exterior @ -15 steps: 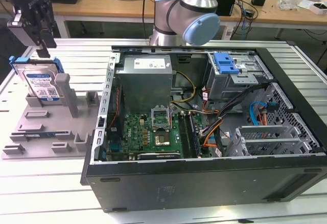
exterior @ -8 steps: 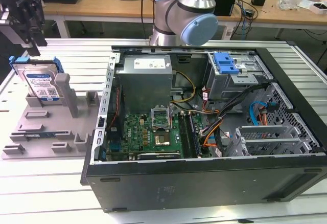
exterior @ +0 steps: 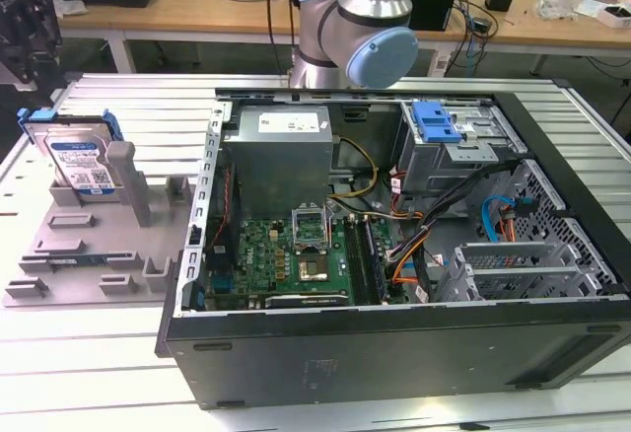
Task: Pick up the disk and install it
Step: 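Pick up the disk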
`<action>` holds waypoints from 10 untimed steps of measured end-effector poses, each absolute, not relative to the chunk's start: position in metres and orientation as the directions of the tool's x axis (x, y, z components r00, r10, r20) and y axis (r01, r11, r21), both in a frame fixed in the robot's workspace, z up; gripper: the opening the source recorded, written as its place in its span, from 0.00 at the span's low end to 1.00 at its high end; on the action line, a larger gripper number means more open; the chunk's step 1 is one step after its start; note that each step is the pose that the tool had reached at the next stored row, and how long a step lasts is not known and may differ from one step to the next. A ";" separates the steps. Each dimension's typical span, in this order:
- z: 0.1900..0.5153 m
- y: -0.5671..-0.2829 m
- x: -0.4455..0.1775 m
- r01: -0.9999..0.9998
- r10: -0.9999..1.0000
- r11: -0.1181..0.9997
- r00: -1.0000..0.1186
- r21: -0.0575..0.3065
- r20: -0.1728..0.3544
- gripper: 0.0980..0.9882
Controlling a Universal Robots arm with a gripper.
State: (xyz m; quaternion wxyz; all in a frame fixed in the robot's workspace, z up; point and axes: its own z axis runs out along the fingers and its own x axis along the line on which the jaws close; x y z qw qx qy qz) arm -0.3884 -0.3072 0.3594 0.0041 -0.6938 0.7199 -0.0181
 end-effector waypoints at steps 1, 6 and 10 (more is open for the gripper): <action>0.359 -0.307 -0.389 -0.999 -0.999 0.030 -0.031 -0.031 0.018 0.43; 0.359 -0.307 -0.389 -0.999 -0.999 0.030 -0.030 -0.025 0.018 0.43; 0.357 -0.307 -0.389 -0.999 -0.999 0.028 -0.028 -0.022 0.018 0.43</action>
